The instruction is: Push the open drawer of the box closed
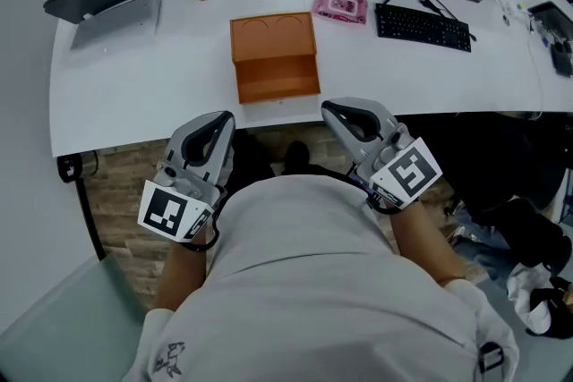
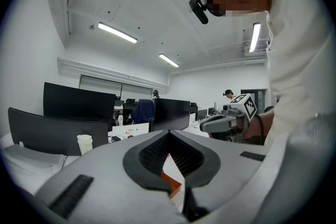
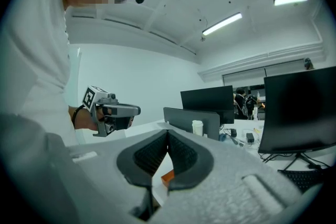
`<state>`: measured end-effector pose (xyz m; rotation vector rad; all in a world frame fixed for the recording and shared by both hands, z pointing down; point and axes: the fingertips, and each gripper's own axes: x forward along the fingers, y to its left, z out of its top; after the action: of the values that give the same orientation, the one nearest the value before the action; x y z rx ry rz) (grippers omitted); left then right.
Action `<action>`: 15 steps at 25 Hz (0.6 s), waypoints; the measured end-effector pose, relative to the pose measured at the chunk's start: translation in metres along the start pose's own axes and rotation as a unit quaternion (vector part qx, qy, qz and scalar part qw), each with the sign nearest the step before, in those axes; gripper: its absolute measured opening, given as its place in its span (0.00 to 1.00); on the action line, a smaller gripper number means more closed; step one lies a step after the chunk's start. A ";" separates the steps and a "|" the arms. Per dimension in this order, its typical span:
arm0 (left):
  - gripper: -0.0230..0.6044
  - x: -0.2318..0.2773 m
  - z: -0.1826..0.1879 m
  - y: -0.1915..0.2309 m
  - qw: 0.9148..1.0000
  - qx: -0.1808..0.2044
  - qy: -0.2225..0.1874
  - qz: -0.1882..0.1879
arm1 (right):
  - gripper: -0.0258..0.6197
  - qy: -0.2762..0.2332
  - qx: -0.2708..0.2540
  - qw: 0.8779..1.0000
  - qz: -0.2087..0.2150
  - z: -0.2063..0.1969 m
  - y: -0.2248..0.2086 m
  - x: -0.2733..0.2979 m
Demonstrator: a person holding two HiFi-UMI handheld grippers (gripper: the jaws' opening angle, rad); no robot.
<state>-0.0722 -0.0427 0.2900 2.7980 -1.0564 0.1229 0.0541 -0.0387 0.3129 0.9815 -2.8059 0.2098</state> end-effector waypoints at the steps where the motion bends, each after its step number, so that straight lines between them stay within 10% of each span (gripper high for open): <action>1: 0.04 0.002 -0.001 0.005 1.000 -0.001 0.001 -0.005 | 0.04 0.003 0.002 1.000 -0.004 -0.001 -0.001 0.004; 15: 0.04 0.017 -0.023 0.064 0.998 -0.023 0.032 -0.056 | 0.04 0.051 0.037 0.997 -0.036 -0.024 -0.010 0.070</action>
<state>-0.1022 -0.0970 0.3219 2.7833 -0.8747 0.1719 0.0085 -0.0843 0.3507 1.0535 -2.6840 0.3459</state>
